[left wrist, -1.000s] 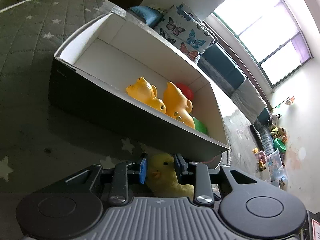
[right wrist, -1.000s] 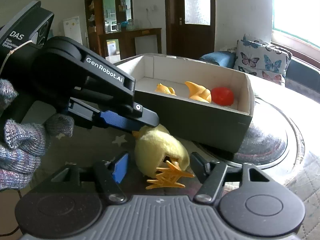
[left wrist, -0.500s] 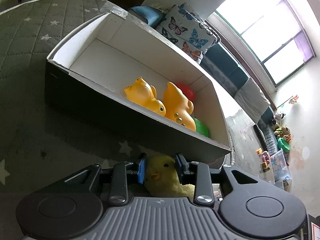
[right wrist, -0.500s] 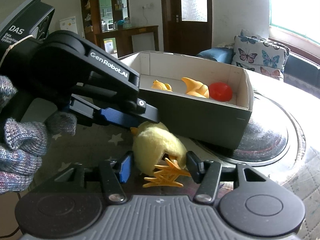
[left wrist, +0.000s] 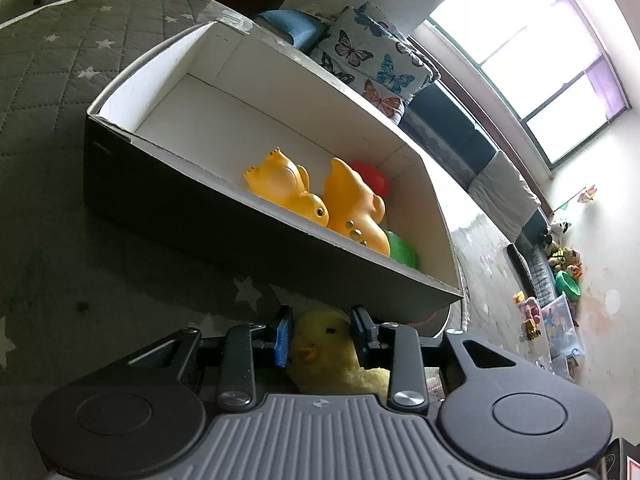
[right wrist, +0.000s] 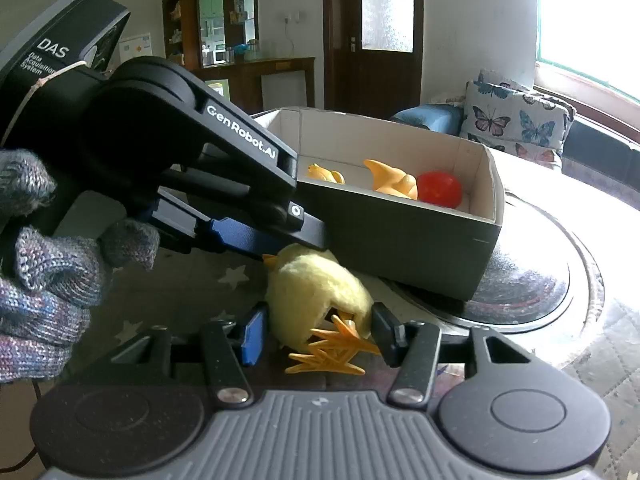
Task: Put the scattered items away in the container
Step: 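Close the left tool on the yellow plush chick, then carry the plush chick into the white box and open the left tool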
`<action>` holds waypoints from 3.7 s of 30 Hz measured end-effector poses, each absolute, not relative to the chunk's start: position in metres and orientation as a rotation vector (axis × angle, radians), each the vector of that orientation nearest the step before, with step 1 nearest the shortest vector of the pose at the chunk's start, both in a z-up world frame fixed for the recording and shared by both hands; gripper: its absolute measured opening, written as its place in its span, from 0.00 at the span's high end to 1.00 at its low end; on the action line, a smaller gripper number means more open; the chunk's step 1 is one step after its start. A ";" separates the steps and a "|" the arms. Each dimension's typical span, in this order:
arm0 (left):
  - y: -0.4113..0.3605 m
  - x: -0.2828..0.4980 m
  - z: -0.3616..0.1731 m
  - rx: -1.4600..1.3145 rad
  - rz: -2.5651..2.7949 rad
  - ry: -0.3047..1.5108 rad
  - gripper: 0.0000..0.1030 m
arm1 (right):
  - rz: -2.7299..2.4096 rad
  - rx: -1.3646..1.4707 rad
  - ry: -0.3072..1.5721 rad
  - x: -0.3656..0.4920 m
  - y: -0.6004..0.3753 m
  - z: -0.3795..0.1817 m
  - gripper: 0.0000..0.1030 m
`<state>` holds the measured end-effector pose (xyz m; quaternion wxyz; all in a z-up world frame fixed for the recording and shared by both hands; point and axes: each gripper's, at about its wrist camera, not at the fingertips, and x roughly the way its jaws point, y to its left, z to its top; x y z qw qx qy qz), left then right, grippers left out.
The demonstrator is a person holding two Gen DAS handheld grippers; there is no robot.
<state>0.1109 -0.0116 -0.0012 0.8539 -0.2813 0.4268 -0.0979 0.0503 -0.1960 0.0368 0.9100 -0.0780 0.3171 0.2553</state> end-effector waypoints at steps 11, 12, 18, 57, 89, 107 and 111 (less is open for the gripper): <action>-0.006 0.091 0.030 -0.602 -0.245 0.822 0.68 | 0.533 -0.190 0.568 0.033 -0.197 0.061 0.47; -0.006 0.090 0.034 -0.602 -0.250 0.810 0.68 | 0.533 -0.194 0.556 0.032 -0.198 0.065 0.47; -0.011 0.103 0.064 -0.588 -0.285 0.735 0.68 | 0.513 -0.200 0.476 0.041 -0.203 0.092 0.47; -0.040 0.226 0.033 -0.522 -0.350 0.741 0.70 | 0.334 -0.111 0.513 0.154 -0.216 0.064 0.46; -0.025 0.191 0.030 -0.498 -0.319 0.763 0.70 | 0.329 -0.188 0.521 0.170 -0.211 0.073 0.47; -0.015 0.194 0.019 -0.520 -0.290 0.777 0.70 | 0.447 -0.218 0.590 0.164 -0.198 0.062 0.59; -0.013 0.193 0.018 -0.524 -0.284 0.781 0.70 | 0.483 -0.156 0.640 0.172 -0.203 0.063 0.59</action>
